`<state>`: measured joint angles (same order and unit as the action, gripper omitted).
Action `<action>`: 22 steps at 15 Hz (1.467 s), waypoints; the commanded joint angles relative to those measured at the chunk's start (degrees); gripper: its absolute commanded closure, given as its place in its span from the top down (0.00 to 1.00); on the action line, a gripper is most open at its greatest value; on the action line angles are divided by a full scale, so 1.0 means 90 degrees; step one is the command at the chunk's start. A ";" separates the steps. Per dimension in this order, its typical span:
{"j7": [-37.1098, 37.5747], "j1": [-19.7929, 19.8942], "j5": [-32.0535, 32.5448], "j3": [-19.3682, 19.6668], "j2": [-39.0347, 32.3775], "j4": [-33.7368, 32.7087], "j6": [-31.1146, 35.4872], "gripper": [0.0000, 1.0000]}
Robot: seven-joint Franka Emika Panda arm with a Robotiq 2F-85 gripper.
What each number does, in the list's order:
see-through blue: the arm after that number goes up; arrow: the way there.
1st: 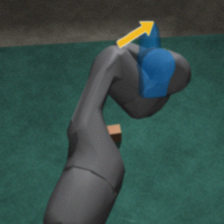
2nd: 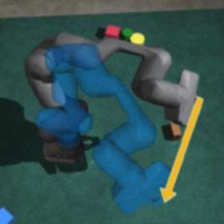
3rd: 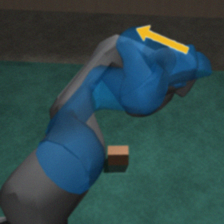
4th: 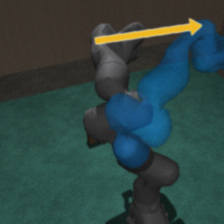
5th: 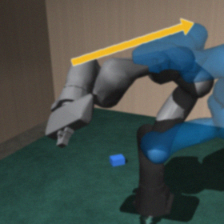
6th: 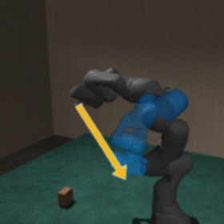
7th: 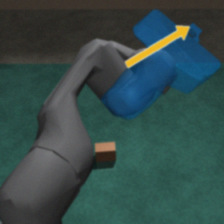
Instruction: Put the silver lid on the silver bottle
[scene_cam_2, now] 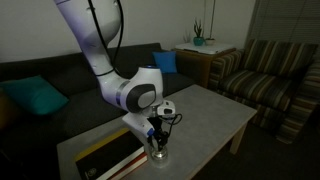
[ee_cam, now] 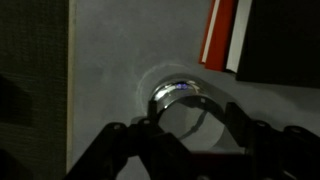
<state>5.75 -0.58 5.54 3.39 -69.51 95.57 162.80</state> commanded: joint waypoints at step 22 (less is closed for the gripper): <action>-0.2073 0.2472 0.0137 -0.1571 -0.0151 0.0620 0.1727 0.43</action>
<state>-11.37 20.49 6.45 -9.59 -72.34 98.54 178.08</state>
